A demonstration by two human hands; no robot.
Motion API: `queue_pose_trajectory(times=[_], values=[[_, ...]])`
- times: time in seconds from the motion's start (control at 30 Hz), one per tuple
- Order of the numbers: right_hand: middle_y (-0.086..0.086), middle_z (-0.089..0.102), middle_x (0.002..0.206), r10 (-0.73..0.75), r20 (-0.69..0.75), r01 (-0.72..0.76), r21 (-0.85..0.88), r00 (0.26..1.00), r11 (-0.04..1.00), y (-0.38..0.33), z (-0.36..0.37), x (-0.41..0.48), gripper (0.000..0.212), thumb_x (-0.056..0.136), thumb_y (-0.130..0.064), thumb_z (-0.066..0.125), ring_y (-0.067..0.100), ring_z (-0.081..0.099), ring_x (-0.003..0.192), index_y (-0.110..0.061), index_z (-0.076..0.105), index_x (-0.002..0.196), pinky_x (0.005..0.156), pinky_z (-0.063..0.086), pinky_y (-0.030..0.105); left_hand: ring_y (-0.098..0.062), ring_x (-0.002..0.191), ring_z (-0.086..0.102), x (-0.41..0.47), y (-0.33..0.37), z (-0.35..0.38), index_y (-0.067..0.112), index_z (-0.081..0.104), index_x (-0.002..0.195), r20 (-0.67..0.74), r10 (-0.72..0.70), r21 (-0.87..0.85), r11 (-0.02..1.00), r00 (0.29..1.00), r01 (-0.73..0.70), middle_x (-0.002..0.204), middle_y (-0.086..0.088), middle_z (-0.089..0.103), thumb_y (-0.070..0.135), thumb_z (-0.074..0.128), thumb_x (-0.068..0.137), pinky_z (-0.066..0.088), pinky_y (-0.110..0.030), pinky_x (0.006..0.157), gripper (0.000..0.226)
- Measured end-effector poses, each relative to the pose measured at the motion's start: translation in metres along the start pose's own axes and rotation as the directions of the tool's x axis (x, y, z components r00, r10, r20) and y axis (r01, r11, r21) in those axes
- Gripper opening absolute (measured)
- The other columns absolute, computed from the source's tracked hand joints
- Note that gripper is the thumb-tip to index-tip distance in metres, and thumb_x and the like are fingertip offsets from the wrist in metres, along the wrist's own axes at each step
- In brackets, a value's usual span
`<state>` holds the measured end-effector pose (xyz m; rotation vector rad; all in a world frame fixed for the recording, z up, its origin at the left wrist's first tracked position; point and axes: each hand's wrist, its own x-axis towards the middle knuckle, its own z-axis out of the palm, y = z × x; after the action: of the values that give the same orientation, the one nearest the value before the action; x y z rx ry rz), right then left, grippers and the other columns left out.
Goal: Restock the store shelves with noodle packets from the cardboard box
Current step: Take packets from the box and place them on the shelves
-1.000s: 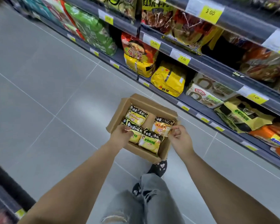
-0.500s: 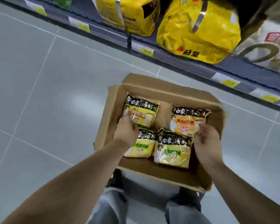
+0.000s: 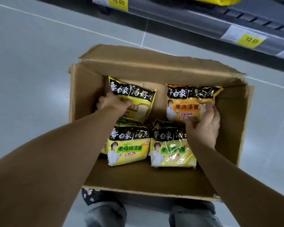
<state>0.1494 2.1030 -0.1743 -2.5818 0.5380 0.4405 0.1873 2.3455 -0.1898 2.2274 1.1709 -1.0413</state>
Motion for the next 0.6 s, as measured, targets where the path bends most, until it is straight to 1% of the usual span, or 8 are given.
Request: queue_pose_trajectory(times=[0.1, 0.17, 0.23, 0.3, 0.37, 0.43, 0.5, 0.6], values=[[0.015, 0.021, 0.154, 0.011, 0.048, -0.011, -0.008, 0.999, 1.0, 0.004, -0.003, 0.008, 0.074, 0.086, -0.021, 0.06, 0.032, 0.021, 0.142, -0.012, 0.021, 0.147, 0.114, 0.024, 0.045, -0.035, 0.128, 0.031, -0.002, 0.0, 0.001, 0.015, 0.032, 0.132, -0.028, 0.063, 0.051, 0.997, 0.998, -0.062, 0.139, -0.016, 0.032, 0.053, 0.066, 0.078, 0.032, -0.044, 0.103, 0.074], [0.015, 0.02, 0.154, 0.033, 0.058, -0.035, 0.039, 0.998, 0.999, 0.003, -0.001, 0.017, 0.076, 0.086, -0.021, 0.06, 0.032, 0.021, 0.142, -0.012, 0.017, 0.148, 0.114, 0.025, 0.045, -0.035, 0.123, 0.039, 0.0, -0.001, 0.003, 0.014, 0.031, 0.122, -0.006, 0.121, 0.012, 0.993, 0.993, -0.121, 0.133, -0.016, 0.04, 0.046, 0.067, 0.08, 0.037, -0.045, 0.101, 0.064], [0.013, 0.022, 0.154, 0.113, 0.043, -0.117, 0.114, 0.993, 0.987, -0.002, 0.004, 0.027, 0.081, 0.086, -0.023, 0.061, 0.034, 0.023, 0.14, -0.015, 0.012, 0.15, 0.113, 0.025, 0.044, -0.034, 0.116, 0.049, 0.001, -0.001, 0.005, 0.013, 0.028, 0.114, 0.013, 0.166, -0.031, 0.986, 0.986, -0.165, 0.125, -0.014, 0.05, 0.042, 0.069, 0.079, 0.044, -0.047, 0.096, 0.061], [0.016, 0.028, 0.15, 0.226, 0.015, -0.226, 0.151, 0.974, 0.962, -0.008, 0.011, 0.039, 0.086, 0.084, -0.029, 0.065, 0.037, 0.026, 0.137, -0.015, 0.012, 0.15, 0.111, 0.023, 0.043, -0.033, 0.117, 0.047, -0.002, -0.001, 0.006, 0.013, 0.031, 0.119, -0.041, 0.215, -0.002, 0.976, 0.976, -0.216, 0.125, -0.012, 0.05, 0.043, 0.071, 0.077, 0.043, -0.047, 0.096, 0.065], [0.017, 0.034, 0.146, 0.335, 0.033, -0.335, 0.165, 0.942, 0.928, -0.013, 0.016, 0.048, 0.087, 0.078, -0.038, 0.071, 0.037, 0.03, 0.134, -0.014, 0.023, 0.147, 0.11, 0.026, 0.043, -0.033, 0.123, 0.04, -0.003, -0.003, 0.006, 0.014, 0.037, 0.128, -0.074, 0.239, 0.085, 0.969, 0.968, -0.233, 0.13, -0.012, 0.045, 0.048, 0.068, 0.079, 0.039, -0.045, 0.098, 0.068], [0.016, 0.04, 0.138, 0.381, 0.077, -0.389, 0.151, 0.921, 0.909, -0.014, 0.017, 0.052, 0.074, 0.074, -0.043, 0.074, 0.036, 0.035, 0.13, -0.011, 0.044, 0.133, 0.107, 0.032, 0.042, -0.034, 0.127, 0.035, -0.002, -0.005, 0.005, 0.014, 0.041, 0.132, -0.056, 0.228, 0.151, 0.964, 0.972, -0.217, 0.134, -0.014, 0.04, 0.051, 0.063, 0.082, 0.036, -0.045, 0.101, 0.066], [0.014, 0.043, 0.133, 0.323, 0.102, -0.335, 0.15, 0.941, 0.93, -0.012, 0.012, 0.049, 0.062, 0.072, -0.043, 0.075, 0.035, 0.037, 0.126, -0.014, 0.052, 0.122, 0.104, 0.034, 0.042, -0.034, 0.127, 0.034, -0.003, -0.008, 0.001, 0.016, 0.042, 0.131, -0.047, 0.216, 0.11, 0.972, 0.975, -0.21, 0.135, -0.016, 0.039, 0.049, 0.063, 0.083, 0.035, -0.044, 0.102, 0.062], [0.007, 0.055, 0.126, 0.149, 0.152, -0.185, 0.257, 0.977, 0.948, -0.013, -0.004, 0.032, 0.057, 0.074, -0.032, 0.078, 0.027, 0.05, 0.119, -0.018, 0.049, 0.121, 0.093, 0.04, 0.033, -0.032, 0.115, 0.051, -0.022, -0.01, -0.009, 0.013, 0.04, 0.122, -0.006, 0.304, -0.048, 0.951, 0.953, -0.304, 0.124, -0.013, 0.053, 0.035, 0.068, 0.083, 0.045, -0.04, 0.092, 0.052]])
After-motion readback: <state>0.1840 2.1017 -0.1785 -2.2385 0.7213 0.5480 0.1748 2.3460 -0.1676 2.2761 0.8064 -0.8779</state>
